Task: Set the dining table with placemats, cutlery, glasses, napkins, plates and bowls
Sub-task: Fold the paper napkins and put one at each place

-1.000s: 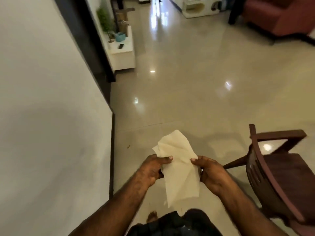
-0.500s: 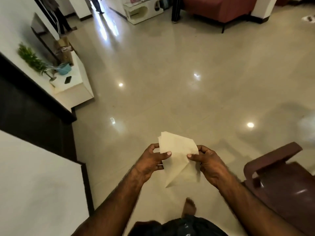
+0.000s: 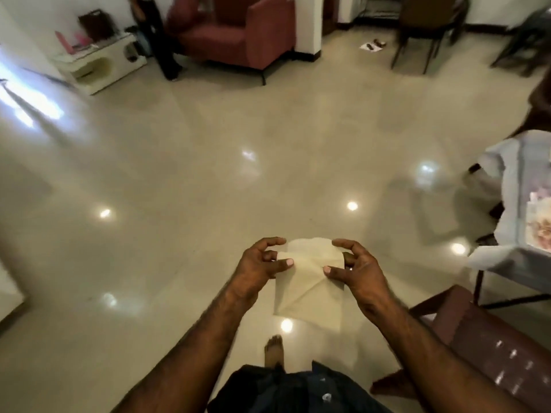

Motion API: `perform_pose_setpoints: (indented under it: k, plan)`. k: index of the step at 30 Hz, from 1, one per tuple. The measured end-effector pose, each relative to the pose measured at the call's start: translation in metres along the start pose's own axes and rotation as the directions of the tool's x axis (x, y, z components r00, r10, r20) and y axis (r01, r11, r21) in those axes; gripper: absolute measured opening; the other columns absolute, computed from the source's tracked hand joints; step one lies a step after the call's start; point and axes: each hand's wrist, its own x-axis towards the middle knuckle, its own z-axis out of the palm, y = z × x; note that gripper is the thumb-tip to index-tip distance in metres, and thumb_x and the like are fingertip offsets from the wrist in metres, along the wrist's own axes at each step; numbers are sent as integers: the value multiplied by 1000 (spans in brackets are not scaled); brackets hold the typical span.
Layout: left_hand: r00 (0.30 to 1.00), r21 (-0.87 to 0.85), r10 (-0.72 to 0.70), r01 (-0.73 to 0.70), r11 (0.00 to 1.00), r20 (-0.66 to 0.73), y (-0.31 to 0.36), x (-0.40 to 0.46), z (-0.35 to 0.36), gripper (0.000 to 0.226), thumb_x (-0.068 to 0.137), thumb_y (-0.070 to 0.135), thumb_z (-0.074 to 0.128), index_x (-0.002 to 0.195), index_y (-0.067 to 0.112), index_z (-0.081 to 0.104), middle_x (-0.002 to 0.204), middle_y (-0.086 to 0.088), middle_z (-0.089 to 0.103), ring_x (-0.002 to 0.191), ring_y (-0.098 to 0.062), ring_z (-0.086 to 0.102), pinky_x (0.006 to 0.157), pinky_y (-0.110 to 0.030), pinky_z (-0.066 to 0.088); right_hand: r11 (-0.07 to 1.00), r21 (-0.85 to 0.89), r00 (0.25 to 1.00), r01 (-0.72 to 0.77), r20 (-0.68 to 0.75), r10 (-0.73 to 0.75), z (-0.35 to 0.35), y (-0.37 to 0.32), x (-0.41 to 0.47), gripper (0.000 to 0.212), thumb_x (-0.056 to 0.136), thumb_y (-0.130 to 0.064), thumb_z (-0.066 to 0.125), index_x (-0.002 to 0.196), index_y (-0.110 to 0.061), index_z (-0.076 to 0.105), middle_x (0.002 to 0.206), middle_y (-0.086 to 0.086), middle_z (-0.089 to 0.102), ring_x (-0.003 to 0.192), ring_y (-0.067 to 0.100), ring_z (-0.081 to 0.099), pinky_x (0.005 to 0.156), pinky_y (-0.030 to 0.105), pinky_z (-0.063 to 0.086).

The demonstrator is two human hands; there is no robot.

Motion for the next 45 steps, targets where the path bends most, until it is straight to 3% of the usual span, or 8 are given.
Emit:
perform_pose_setpoints:
  k: [5, 12, 18, 23, 29, 32, 40, 45]
  plan:
    - [973, 90, -71, 53, 995, 220, 51, 128, 48, 38, 82, 9, 86, 116, 23, 77, 101, -14, 75, 97, -24, 70, 88, -43, 56, 996, 59, 972, 61, -230, -45, -41, -33, 66, 43, 78, 12, 81, 115, -7, 71, 103, 15, 78, 91, 23, 74, 77, 33, 63]
    - [881, 271, 29, -177, 946, 473, 116, 272, 188, 42, 79, -9, 83, 115, 14, 77, 99, -11, 78, 87, -12, 71, 78, -22, 57, 994, 30, 860, 108, -504, -78, -167, -58, 138, 39, 75, 12, 83, 105, -11, 77, 89, 8, 78, 83, 17, 70, 74, 24, 59]
    - [853, 412, -13, -238, 880, 521, 131, 368, 311, 35, 77, 0, 89, 105, 19, 79, 92, 0, 79, 91, -20, 74, 82, -28, 60, 996, 18, 796, 89, -602, -60, -278, -87, 192, 34, 77, 9, 84, 106, -8, 78, 73, -8, 67, 70, 7, 62, 70, 17, 53]
    - [778, 488, -55, -335, 806, 625, 145, 421, 408, 26, 77, -1, 88, 93, 17, 79, 89, -11, 78, 82, -24, 73, 84, -39, 60, 998, 48, 721, 44, -693, 2, -355, -124, 213, 21, 84, -4, 83, 103, -11, 81, 93, 19, 76, 79, 16, 67, 70, 28, 53]
    - [571, 483, -129, -526, 700, 810, 158, 472, 529, 20, 79, 3, 87, 91, 15, 78, 78, -13, 73, 67, -15, 64, 69, -32, 56, 991, 126, 556, 53, -828, 75, -434, -135, 209, 31, 80, 1, 84, 103, -19, 81, 93, 8, 78, 89, 23, 70, 83, 41, 60]
    - [433, 423, -158, -628, 653, 888, 162, 492, 591, 18, 80, 11, 87, 85, 25, 77, 76, -3, 73, 70, -24, 69, 68, -32, 59, 995, 101, 451, 2, -888, 89, -460, -134, 203, 32, 78, 3, 85, 106, -12, 80, 79, -3, 73, 73, 10, 64, 69, 22, 56]
    - [88, 211, -278, -867, 452, 957, 167, 503, 735, 15, 85, 23, 85, 99, 27, 78, 95, 7, 76, 85, -10, 70, 79, -31, 61, 986, 165, 137, 16, -977, 161, -506, -129, 186, 20, 85, 4, 80, 96, -13, 78, 81, 18, 76, 72, 21, 69, 66, 28, 55]
    - [-35, 134, -355, -888, 440, 934, 160, 491, 785, 15, 87, 20, 82, 101, 18, 80, 100, 2, 78, 93, -14, 72, 88, -38, 61, 985, 168, 112, 33, -980, 163, -527, -111, 177, 21, 85, 10, 77, 99, -7, 77, 78, 11, 75, 72, 20, 67, 67, 27, 57]
